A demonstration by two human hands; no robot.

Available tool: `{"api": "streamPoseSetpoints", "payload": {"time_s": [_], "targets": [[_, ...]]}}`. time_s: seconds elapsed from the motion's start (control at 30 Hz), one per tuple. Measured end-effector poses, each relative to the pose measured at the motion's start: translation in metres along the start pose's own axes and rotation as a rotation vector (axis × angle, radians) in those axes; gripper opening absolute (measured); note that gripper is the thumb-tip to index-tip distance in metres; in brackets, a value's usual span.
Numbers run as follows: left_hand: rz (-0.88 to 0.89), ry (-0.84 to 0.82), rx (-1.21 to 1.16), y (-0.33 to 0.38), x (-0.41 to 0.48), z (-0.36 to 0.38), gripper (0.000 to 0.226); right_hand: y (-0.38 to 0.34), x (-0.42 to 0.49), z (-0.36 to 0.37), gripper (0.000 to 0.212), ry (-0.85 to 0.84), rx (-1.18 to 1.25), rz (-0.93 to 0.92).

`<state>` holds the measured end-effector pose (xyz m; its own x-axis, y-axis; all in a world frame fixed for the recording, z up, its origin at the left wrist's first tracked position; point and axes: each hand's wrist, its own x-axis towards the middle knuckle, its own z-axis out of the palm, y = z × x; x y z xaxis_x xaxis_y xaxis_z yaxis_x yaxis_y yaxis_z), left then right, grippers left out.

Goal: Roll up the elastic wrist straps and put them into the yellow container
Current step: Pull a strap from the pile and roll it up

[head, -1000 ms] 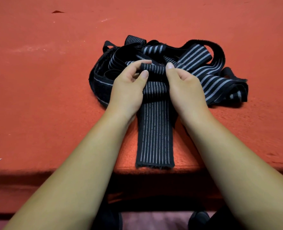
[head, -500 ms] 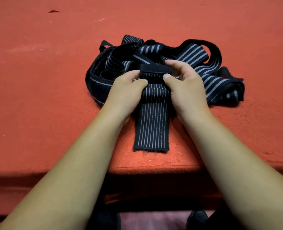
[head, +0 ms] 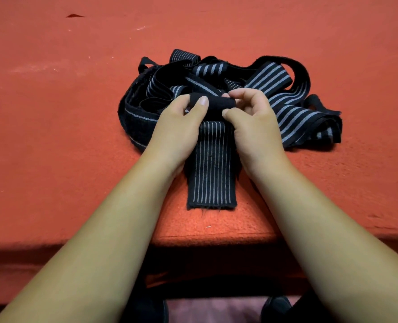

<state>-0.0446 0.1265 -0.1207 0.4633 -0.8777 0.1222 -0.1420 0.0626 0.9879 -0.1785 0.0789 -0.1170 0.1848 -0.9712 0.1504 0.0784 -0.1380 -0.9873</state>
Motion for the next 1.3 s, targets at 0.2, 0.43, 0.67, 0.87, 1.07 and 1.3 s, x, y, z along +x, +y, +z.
{"api": "streamPoseSetpoints", "payload": {"time_s": [0.2, 0.43, 0.67, 0.87, 1.07, 1.3], "targets": [[0.061, -0.048, -0.030, 0.004, -0.003, -0.003, 0.023, -0.006, 0.000, -0.001, 0.028, -0.004, -0.216, 0.044], [0.027, -0.081, -0.074, 0.003, 0.000, -0.003, 0.041, -0.002, 0.004, -0.002, 0.026, 0.008, -0.220, -0.017], [-0.058, -0.124, -0.070, -0.006, 0.003, -0.003, 0.029, 0.003, 0.006, -0.005, 0.027, 0.047, -0.094, -0.055], [-0.064, -0.113, -0.024, -0.005, 0.002, -0.002, 0.026, 0.001, 0.002, -0.007, 0.033, 0.048, -0.071, -0.063], [-0.060, -0.269, -0.041, 0.000, -0.004, 0.000, 0.028, 0.000, 0.002, -0.005, 0.034, 0.053, -0.057, -0.042], [-0.021, -0.299, -0.023, 0.000, -0.007, 0.005, 0.030, -0.008, -0.001, 0.001, 0.052, 0.032, -0.045, 0.051]]}}
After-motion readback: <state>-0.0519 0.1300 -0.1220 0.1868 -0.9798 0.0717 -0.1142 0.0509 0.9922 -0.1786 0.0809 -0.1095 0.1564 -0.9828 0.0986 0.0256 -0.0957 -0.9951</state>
